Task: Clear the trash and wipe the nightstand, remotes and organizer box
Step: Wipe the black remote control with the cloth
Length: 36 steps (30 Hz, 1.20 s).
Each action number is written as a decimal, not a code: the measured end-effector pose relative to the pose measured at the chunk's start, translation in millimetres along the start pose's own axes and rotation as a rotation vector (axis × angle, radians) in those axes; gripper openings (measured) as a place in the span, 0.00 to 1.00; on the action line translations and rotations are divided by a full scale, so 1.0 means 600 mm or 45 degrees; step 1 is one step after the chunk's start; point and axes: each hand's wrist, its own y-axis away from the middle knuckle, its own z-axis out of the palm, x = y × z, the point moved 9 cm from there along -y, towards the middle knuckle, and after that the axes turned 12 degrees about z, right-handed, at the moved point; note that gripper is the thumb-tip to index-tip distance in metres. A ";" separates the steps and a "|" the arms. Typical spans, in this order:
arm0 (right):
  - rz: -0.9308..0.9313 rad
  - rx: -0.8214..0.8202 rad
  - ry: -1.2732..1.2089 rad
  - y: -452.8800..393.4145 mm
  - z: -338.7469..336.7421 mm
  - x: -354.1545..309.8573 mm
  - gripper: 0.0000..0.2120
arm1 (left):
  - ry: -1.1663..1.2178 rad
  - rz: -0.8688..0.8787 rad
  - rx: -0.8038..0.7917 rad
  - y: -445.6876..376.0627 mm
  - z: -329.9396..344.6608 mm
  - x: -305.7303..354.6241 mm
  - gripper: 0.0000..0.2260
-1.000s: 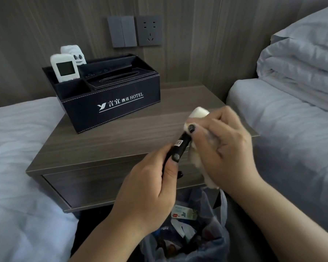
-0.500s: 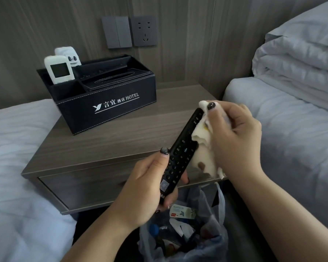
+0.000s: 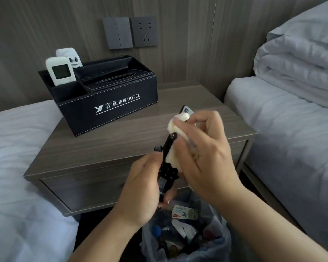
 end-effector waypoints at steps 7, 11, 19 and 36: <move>0.094 0.239 0.034 -0.029 -0.043 0.028 0.12 | -0.024 0.001 -0.094 0.001 -0.001 0.002 0.26; 0.010 0.138 0.027 -0.006 -0.026 0.006 0.11 | 0.094 -0.008 -0.049 0.003 -0.009 0.006 0.26; 0.068 0.165 0.016 -0.006 -0.039 0.024 0.08 | 0.166 0.009 0.049 0.002 -0.022 0.016 0.28; 0.056 0.295 0.019 -0.032 -0.064 0.026 0.11 | 0.122 -0.117 -0.150 0.011 -0.016 0.019 0.29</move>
